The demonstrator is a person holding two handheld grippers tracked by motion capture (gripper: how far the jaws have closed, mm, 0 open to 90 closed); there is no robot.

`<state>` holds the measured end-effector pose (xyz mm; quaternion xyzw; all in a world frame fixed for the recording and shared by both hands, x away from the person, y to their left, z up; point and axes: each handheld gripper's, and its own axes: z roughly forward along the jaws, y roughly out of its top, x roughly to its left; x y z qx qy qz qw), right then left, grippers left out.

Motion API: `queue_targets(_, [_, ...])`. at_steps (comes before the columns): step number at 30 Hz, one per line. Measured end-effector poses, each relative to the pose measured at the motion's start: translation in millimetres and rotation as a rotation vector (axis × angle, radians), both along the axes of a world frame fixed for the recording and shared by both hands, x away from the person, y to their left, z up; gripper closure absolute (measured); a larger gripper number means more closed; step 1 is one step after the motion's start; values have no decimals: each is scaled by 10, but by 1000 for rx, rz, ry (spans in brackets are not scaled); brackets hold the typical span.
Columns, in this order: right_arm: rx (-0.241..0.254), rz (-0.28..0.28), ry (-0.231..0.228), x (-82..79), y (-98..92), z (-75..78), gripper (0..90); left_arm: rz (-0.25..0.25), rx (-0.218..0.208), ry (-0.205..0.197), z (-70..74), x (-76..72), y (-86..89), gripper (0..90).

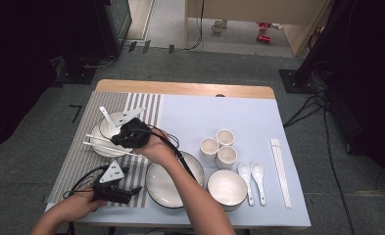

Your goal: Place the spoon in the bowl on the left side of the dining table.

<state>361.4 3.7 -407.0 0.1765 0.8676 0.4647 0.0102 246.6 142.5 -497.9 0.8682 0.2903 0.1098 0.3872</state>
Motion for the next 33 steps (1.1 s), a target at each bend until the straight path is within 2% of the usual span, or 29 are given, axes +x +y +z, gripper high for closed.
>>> queue_targets(23, [-16, 36, 11, -15, 189, -280, 851, -2, 1, 1, 1, 1, 3, 152])
queue_targets(33, [-58, 30, 12, 5, 229, -379, 850, -2, -1, 3, 1, 3, 5, 152])
